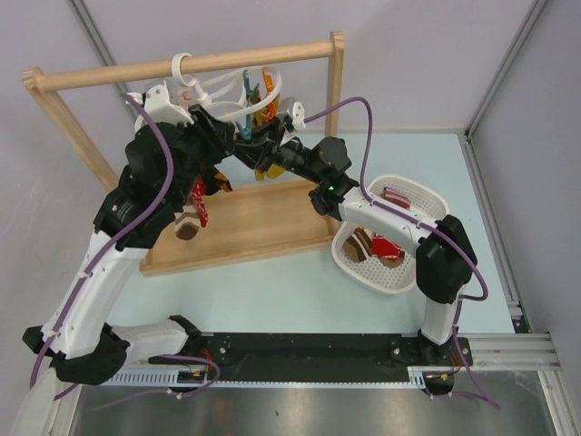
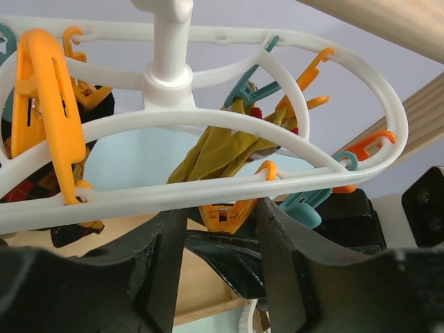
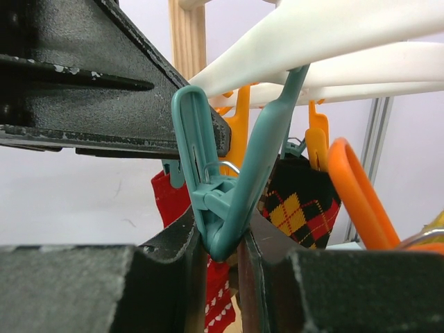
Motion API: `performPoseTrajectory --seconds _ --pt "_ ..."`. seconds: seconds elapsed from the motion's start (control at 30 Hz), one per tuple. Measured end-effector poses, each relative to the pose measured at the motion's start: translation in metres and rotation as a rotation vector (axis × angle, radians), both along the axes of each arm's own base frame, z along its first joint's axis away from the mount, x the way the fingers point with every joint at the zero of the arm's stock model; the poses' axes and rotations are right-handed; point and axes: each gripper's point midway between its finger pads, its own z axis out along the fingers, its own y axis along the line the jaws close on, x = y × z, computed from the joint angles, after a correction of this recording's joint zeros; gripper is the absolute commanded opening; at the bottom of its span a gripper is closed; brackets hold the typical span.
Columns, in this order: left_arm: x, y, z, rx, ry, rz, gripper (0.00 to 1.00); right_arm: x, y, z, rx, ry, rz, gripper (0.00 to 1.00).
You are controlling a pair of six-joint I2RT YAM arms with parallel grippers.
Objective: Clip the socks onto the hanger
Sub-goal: Open the clamp at the hanger.
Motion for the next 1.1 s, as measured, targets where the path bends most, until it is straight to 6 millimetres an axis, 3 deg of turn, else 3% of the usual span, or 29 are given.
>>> performPoseTrajectory --seconds 0.6,0.9,1.0,1.1 --pt "0.006 -0.004 -0.002 0.000 0.000 0.002 0.51 0.004 0.000 -0.002 -0.002 0.014 -0.014 0.00" --pt "0.009 -0.006 -0.003 -0.013 0.000 0.006 0.38 0.005 -0.001 -0.002 0.000 0.018 -0.022 0.02" --pt "0.011 -0.007 -0.003 -0.022 -0.007 0.009 0.32 0.007 -0.001 -0.003 -0.002 0.024 -0.029 0.09" --pt "0.012 -0.007 -0.003 -0.024 -0.011 0.011 0.28 0.010 -0.002 -0.004 -0.001 0.030 -0.038 0.30"
